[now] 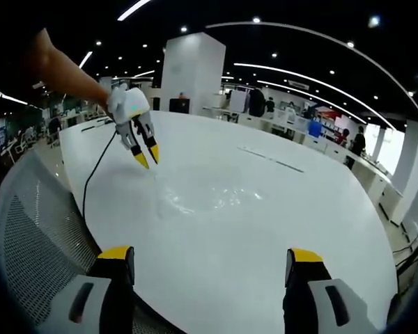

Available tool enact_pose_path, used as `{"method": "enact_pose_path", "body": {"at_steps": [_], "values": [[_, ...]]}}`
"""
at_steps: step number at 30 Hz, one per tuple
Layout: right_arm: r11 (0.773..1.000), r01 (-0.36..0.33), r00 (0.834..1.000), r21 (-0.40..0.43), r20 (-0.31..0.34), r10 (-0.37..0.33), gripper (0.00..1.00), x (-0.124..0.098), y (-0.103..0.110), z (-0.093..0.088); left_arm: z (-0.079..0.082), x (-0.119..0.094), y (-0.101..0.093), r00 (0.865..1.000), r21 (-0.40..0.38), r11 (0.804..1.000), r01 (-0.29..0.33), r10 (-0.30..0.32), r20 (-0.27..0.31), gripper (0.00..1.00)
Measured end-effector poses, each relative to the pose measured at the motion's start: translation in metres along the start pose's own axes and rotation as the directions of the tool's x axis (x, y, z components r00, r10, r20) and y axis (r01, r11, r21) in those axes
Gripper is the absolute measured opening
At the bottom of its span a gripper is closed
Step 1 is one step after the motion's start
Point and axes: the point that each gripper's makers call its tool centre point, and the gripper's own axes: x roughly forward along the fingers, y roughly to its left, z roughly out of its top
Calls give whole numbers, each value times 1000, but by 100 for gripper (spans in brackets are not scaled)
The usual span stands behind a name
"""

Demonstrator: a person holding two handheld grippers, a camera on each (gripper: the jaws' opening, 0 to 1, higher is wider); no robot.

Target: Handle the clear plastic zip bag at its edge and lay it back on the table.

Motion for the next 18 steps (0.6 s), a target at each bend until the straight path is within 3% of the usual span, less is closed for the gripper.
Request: {"method": "enact_pose_path", "body": {"at_steps": [18], "values": [[1000, 5, 1000, 7, 5, -5, 90, 0, -1, 1, -2, 14, 4, 999, 53, 998, 43, -42, -21, 10]]}}
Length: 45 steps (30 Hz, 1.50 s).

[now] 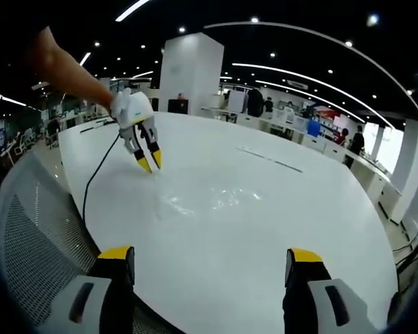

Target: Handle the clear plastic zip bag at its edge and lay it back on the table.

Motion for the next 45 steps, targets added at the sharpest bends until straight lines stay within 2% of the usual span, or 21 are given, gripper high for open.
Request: {"method": "enact_pose_path", "body": {"at_steps": [6, 9, 15, 21, 27, 35, 45], "values": [[1000, 1, 1000, -4, -4, -2, 90, 0, 0, -1, -4, 5, -3, 999, -1, 999, 47, -47, -15, 9], [1000, 2, 1000, -4, -6, -2, 89, 0, 0, -1, -3, 4, 0, 999, -2, 999, 47, -47, -8, 9], [1000, -3, 1000, -9, -15, 2, 89, 1, 1, -2, -2, 6, -4, 993, -12, 993, 117, -117, -11, 5], [1000, -3, 1000, -14, -18, 3, 89, 1, 1, -3, 1, 5, -4, 985, -84, 981, 173, -174, -5, 5], [1000, 2, 1000, -10, -16, -2, 89, 1, 0, -3, 0, 5, -5, 984, -113, 978, 176, -178, -7, 4], [1000, 1, 1000, -11, -17, -1, 88, 1, 0, -3, 0, 5, -5, 989, -107, 984, 143, -145, -10, 0], [1000, -6, 1000, -27, -22, 5, 88, 1, 2, -3, 2, 5, -9, 990, -104, 987, 126, -132, -52, 0]]}}
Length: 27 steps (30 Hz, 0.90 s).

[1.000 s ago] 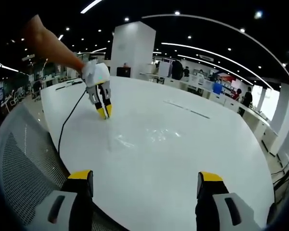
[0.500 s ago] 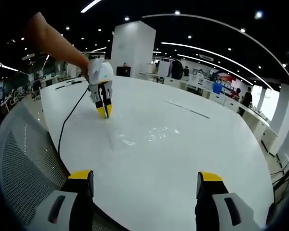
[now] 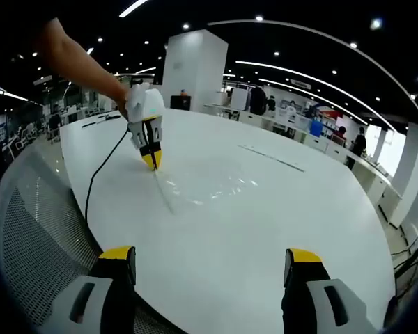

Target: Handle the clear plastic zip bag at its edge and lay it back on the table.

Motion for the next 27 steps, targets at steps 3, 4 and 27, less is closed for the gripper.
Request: {"method": "enact_pose_path", "body": {"at_steps": [3, 4, 27], "values": [[1000, 2, 1000, -5, 0, -2, 88, 0, 0, 0, 2, -1, -4, 1000, -8, 1000, 3, -3, -10, 0], [1000, 3, 1000, -6, 0, -3, 88, 0, 0, 0, 2, -2, -5, 1000, -9, 1000, 1, -1, -13, 0], [997, -28, 1000, -67, -2, 28, 88, 4, 3, 16, 3, -30, -25, 998, -99, 993, -65, 64, -11, 0]]}}
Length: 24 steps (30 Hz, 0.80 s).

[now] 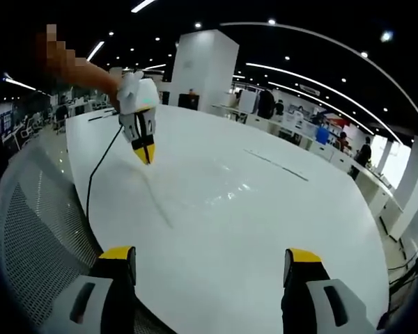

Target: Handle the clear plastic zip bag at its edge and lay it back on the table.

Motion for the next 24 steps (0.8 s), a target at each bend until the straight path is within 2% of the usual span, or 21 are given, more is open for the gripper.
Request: {"method": "enact_pose_path", "body": {"at_steps": [12, 18, 21, 24], "values": [[997, -38, 999, -64, 9, 38, 86, 1, 5, 16, 6, -12, -17, 1000, -51, 999, -12, 13, 5, 0], [994, -55, 998, -92, 19, 57, 82, 3, 8, 22, 11, -18, -22, 1000, -70, 997, -19, 19, 8, 0], [993, -63, 997, -98, 29, 66, 80, 4, 11, 26, 18, -21, -26, 999, -84, 996, -9, 12, 36, 0], [991, -71, 996, -111, 40, 76, 78, 6, 14, 31, 19, -22, -27, 999, -90, 996, -16, 19, 28, 0]]}}
